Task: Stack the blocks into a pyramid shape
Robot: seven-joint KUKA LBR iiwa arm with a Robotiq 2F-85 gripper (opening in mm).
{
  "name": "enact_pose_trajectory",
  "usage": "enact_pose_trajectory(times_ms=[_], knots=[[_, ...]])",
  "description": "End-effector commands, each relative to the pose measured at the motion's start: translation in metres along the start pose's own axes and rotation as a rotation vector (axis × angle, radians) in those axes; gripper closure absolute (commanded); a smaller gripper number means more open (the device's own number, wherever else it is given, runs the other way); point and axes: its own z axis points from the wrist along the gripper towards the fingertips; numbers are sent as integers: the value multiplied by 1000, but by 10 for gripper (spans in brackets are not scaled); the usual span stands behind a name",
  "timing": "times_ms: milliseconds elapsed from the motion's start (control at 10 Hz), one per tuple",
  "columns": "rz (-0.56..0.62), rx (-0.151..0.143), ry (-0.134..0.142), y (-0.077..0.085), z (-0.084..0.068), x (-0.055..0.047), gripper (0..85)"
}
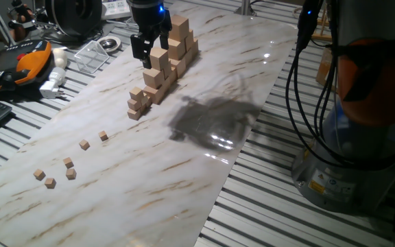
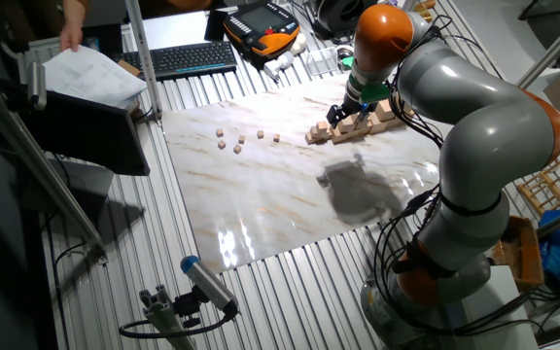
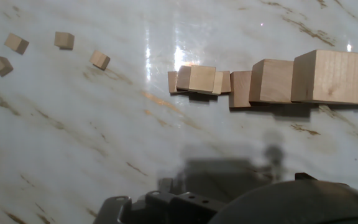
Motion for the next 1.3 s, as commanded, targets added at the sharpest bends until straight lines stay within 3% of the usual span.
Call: enact_pose_trajectory(times_ms=[0, 1200], knots=[[-379, -1, 275, 0, 0, 0, 850], [-346, 1, 271, 0, 0, 0, 850]])
